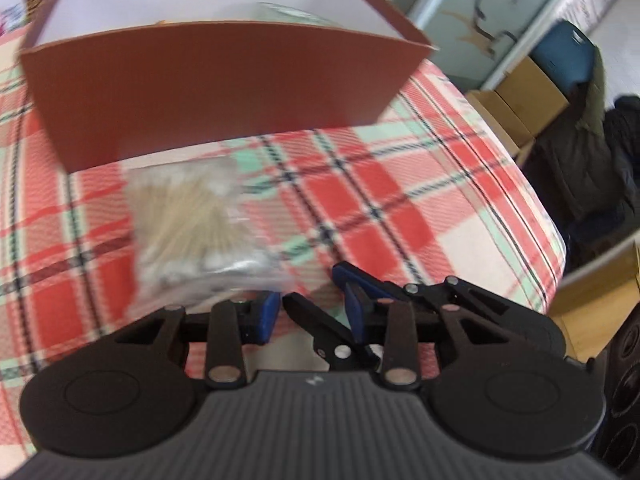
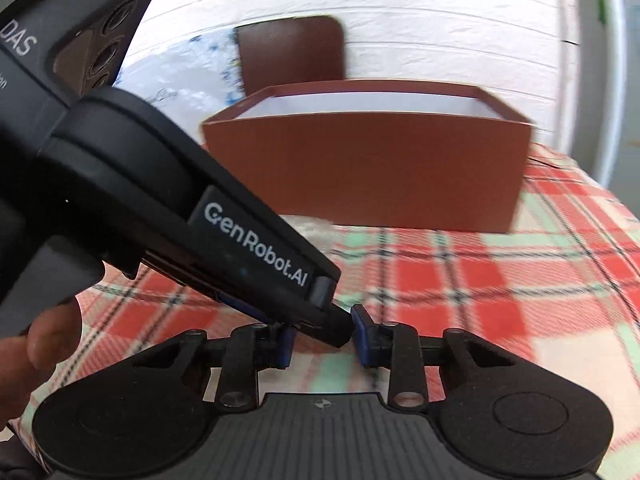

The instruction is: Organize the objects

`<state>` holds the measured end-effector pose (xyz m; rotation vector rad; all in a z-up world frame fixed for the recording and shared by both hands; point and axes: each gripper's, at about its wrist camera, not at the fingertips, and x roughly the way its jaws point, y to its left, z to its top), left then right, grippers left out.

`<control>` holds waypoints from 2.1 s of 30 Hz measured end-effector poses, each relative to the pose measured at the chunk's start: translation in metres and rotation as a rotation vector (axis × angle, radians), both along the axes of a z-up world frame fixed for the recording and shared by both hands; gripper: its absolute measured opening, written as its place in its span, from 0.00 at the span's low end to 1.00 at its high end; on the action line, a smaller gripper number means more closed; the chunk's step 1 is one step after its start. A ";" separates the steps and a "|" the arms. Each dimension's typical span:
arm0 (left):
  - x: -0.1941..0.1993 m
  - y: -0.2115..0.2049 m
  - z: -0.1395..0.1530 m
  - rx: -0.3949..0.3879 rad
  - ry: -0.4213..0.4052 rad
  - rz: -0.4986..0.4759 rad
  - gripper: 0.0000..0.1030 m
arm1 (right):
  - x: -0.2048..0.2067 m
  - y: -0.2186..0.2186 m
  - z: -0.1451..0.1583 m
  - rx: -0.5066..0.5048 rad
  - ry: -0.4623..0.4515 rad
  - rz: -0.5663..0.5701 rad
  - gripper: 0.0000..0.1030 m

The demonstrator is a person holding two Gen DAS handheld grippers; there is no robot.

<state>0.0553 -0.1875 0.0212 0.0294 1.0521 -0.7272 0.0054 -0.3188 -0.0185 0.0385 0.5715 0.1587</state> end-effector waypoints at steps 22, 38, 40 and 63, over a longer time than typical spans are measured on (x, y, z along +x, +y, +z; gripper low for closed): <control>0.055 0.043 0.002 0.014 0.018 0.162 0.47 | 0.067 0.000 0.002 0.233 0.073 0.115 0.44; 0.080 -0.021 0.105 0.069 -0.468 0.204 0.72 | 0.109 -0.015 0.074 0.045 -0.373 -0.113 0.75; 0.076 -0.005 0.100 0.031 -0.431 0.202 0.71 | 0.126 -0.010 0.069 -0.044 -0.300 -0.172 0.63; 0.024 0.306 -0.026 0.279 -0.332 0.805 0.84 | 0.035 0.114 0.008 -0.084 0.055 0.221 0.78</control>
